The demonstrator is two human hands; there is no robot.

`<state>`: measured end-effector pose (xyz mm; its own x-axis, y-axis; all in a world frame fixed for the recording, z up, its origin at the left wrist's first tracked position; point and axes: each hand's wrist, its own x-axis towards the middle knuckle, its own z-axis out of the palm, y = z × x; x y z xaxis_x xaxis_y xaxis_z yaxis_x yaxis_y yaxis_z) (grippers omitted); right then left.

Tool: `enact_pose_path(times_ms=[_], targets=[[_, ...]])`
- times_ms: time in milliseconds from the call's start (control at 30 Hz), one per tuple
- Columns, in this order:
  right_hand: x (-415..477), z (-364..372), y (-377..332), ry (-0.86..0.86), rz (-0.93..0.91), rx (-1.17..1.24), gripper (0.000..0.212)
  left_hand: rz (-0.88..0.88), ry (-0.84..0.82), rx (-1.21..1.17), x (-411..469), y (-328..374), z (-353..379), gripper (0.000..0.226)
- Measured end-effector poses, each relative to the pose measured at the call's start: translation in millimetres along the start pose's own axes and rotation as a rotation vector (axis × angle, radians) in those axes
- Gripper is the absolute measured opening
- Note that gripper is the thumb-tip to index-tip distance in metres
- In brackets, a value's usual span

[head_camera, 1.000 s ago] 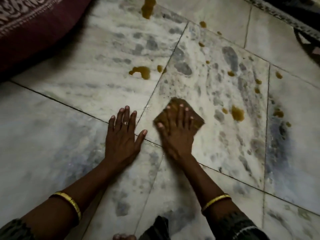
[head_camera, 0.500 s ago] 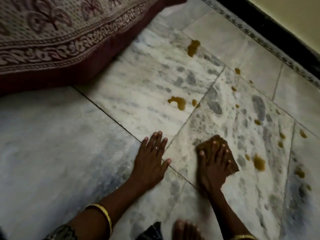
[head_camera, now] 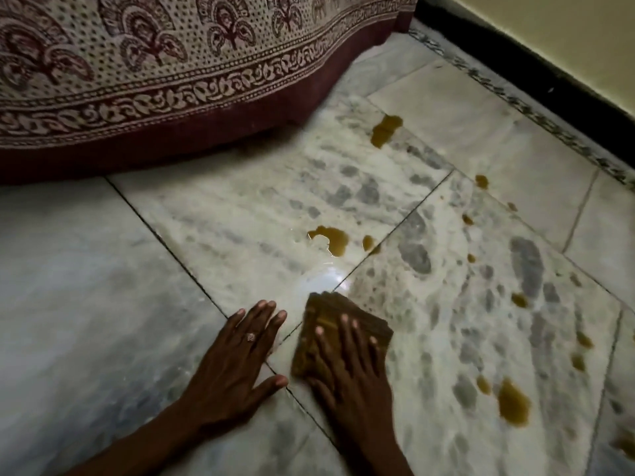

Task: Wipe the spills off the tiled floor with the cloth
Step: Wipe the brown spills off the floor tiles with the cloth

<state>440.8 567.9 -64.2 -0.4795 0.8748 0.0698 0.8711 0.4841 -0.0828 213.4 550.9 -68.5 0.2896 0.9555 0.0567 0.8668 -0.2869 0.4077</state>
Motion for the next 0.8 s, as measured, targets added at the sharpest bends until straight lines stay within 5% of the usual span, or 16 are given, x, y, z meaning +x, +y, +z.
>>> enact_pose_path(times_ms=[200,400,533,667,800], targets=[[86,8,15,0.029,0.483,0.082,0.064,-0.041,-0.037,0.049,0,-1,3,0.076],[70,3,-21,-0.020,0.209,0.043,0.061,-0.143,0.021,0.003,42,-9,-23,0.069],[19,9,7,-0.006,0.123,0.010,0.058,-0.370,0.173,-0.044,100,-30,-17,0.075],[1,2,53,0.003,0.335,0.023,0.063,-0.471,0.188,0.011,141,-41,-12,0.075],[78,3,73,0.113,0.700,0.129,0.063,-0.453,0.202,0.055,146,-43,-8,0.072]])
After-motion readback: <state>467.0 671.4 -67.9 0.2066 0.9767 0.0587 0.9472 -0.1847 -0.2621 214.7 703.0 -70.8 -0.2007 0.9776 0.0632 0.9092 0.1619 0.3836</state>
